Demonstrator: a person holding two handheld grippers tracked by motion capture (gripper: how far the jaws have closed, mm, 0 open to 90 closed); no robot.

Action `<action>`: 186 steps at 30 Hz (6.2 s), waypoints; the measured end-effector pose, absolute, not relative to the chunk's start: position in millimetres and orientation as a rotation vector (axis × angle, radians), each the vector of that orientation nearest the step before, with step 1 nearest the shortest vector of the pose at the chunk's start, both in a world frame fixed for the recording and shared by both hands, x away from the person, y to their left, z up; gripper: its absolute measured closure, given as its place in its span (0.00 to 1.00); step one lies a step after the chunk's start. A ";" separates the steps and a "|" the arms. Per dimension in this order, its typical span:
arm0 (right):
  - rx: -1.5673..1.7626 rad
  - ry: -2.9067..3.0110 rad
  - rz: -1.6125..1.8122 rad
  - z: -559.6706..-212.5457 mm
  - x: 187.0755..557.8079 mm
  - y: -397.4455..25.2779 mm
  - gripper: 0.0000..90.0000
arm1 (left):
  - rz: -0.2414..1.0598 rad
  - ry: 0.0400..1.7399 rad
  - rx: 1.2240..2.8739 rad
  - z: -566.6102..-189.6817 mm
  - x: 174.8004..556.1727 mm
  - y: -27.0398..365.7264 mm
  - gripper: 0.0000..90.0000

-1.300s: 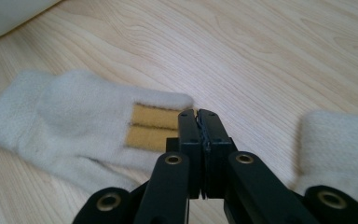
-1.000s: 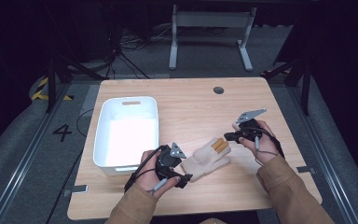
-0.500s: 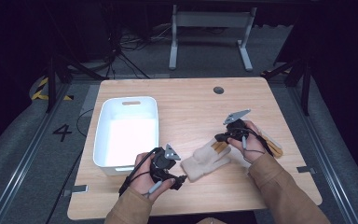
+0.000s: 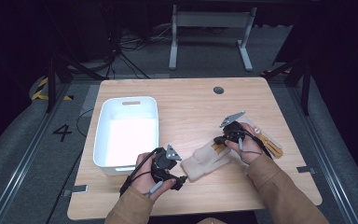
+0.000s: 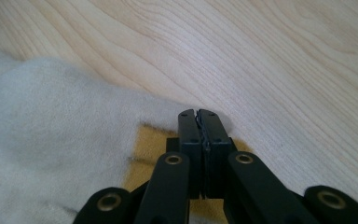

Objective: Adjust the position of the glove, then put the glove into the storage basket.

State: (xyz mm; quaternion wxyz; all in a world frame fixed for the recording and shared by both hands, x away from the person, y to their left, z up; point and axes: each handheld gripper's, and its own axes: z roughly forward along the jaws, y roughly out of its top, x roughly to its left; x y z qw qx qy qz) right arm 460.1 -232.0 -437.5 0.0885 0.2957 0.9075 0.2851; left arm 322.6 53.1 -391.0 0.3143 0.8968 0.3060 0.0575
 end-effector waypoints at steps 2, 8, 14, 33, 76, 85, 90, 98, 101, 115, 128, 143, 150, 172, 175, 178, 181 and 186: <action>0.882 2.701 0.846 -438.1 459.8 -232.6 0.99 | 0.146 0.799 2.364 -391.0 323.3 52.2 0.28; 0.889 2.705 0.827 -438.0 456.1 -236.4 0.99 | 0.149 0.784 2.366 -390.7 325.5 48.2 0.27; 0.910 2.712 0.802 -436.4 448.7 -243.8 0.99 | 0.137 0.760 2.369 -389.7 328.6 42.9 0.27; 0.969 2.757 0.770 -434.0 420.4 -265.8 0.99 | 0.099 0.674 2.402 -385.4 342.3 20.1 0.27; 1.236 2.357 1.011 -390.1 418.6 -356.6 0.22 | 0.094 0.678 2.395 -375.5 349.1 25.3 0.28; 1.232 2.359 0.957 -392.2 421.8 -378.9 0.44 | 0.092 0.679 2.411 -376.1 349.0 25.9 0.28; 1.204 2.368 0.944 -393.7 421.9 -388.4 0.49 | 0.091 0.683 2.412 -376.5 349.3 26.1 0.28; 1.234 2.365 0.895 -408.3 429.7 -395.9 0.51 | 0.090 0.681 2.415 -377.3 349.5 25.8 0.29; 1.221 2.347 0.881 -411.0 432.4 -397.0 0.52 | 0.089 0.681 2.414 -378.2 349.2 26.4 0.29; 1.260 2.359 0.871 -433.3 454.2 -383.9 0.53 | 0.091 0.730 2.400 -381.5 343.9 38.7 0.29; 1.274 2.360 0.829 -440.9 466.5 -372.5 0.57 | 0.098 0.767 2.390 -382.8 339.6 49.4 0.29; 1.201 2.403 0.754 -423.0 460.3 -364.3 0.74 | 0.096 0.768 2.385 -382.0 340.8 50.5 0.29; 1.192 2.415 0.802 -410.0 454.9 -362.0 0.74 | 0.095 0.761 2.388 -381.4 340.0 49.7 0.29; 1.023 2.466 0.886 -362.0 430.1 -353.1 0.75 | 0.090 0.744 2.387 -379.8 340.9 47.9 0.29; 0.989 2.493 0.913 -356.5 425.8 -350.8 0.75 | 0.080 0.735 2.391 -379.7 340.4 46.6 0.29; 0.966 2.509 0.927 -353.9 423.8 -349.7 0.75 | 0.073 0.727 2.394 -379.0 340.1 45.9 0.28; 0.939 2.539 0.929 -349.6 419.9 -346.7 0.75 | 0.070 0.722 2.396 -378.3 340.0 45.5 0.29; 0.864 2.591 0.936 -344.1 414.4 -339.2 0.76 | 0.063 0.714 2.409 -379.9 339.7 43.7 0.28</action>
